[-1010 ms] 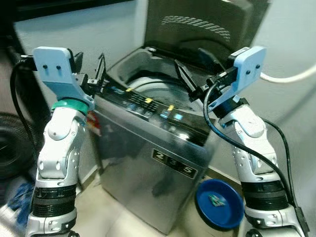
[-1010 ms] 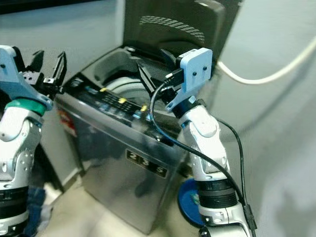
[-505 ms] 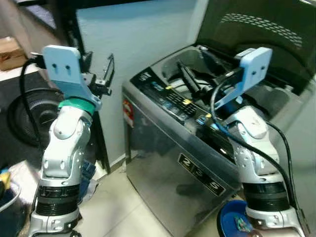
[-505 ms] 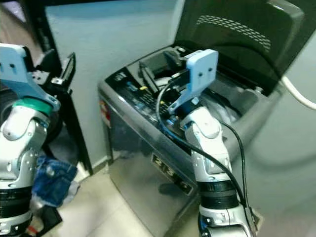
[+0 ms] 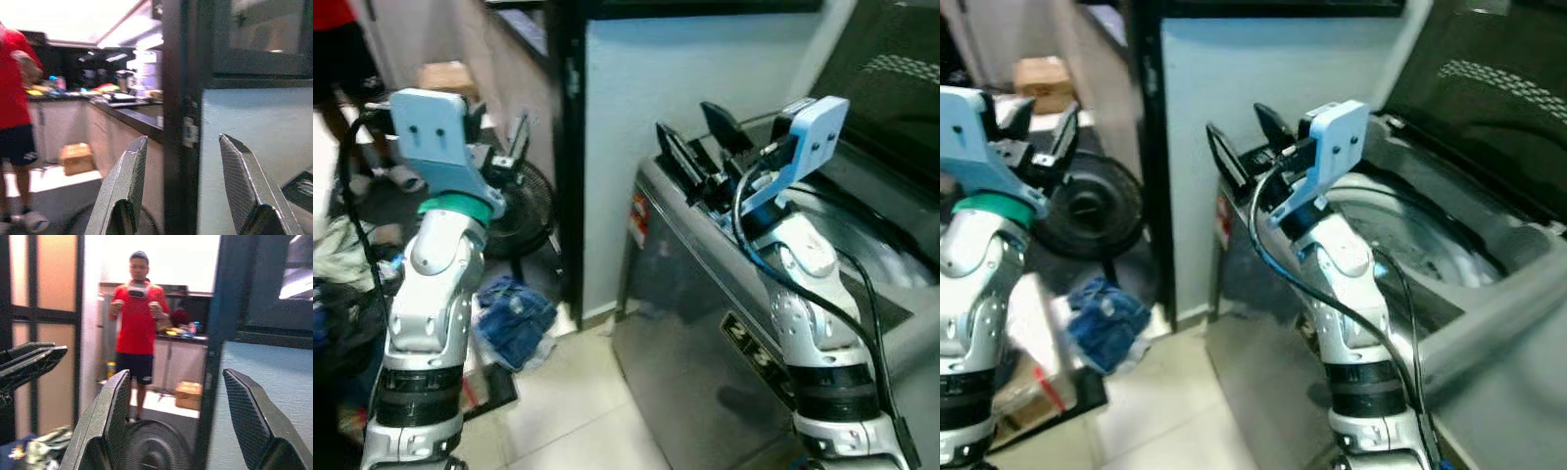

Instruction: Clothes washing

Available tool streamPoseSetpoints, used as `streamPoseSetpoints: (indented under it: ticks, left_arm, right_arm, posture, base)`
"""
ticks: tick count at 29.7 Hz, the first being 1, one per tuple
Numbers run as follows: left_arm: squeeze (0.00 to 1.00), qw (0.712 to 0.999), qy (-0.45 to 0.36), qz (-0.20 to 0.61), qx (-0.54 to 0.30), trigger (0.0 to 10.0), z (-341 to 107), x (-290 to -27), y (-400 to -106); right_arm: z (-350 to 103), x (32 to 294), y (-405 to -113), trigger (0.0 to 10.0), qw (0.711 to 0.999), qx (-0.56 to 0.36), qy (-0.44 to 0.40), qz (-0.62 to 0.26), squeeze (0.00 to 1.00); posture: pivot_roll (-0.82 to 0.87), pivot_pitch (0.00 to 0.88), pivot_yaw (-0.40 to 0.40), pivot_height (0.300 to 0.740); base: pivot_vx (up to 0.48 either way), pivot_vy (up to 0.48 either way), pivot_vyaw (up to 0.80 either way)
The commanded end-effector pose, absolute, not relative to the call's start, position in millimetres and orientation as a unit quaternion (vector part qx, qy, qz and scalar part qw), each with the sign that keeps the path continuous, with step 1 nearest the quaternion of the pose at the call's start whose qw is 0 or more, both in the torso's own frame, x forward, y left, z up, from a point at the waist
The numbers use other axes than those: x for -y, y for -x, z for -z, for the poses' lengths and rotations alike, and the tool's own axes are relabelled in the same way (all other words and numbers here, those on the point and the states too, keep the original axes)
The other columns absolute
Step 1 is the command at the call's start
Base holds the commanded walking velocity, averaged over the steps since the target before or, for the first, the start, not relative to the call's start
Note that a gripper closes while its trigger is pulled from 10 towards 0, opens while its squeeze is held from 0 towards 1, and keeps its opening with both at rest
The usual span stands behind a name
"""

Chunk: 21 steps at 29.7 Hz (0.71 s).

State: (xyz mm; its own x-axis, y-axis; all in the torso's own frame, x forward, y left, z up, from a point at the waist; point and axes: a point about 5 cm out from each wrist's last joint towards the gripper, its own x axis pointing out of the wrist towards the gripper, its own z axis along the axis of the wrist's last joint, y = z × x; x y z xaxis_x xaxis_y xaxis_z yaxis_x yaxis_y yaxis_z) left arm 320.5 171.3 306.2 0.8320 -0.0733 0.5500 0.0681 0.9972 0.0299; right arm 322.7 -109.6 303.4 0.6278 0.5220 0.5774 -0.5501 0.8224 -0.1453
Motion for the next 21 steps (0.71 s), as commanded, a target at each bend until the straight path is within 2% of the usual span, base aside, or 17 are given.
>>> streamPoseSetpoints:
  ticks: [1,21]
  left_arm:
    - [0.0,0.96,-0.01,0.044,0.278,10.0,-302.4,-167.9,-322.2]
    - [0.0,0.96,-0.013,0.046,0.277,10.0,-302.0,-166.5,-323.3]
  right_arm:
    - [-303.0,110.4,-321.1,10.0,0.901,0.312,-0.023,-0.3,0.0]
    - [-302.7,105.0,-319.0,10.0,0.895,0.312,-0.022,-0.318,0.0]
  posture:
    - [0.09,0.0,-0.024,0.74]
    - [0.09,0.0,-0.021,0.74]
  base:
    - [0.0,0.0,0.79]
    - [0.0,0.0,0.79]
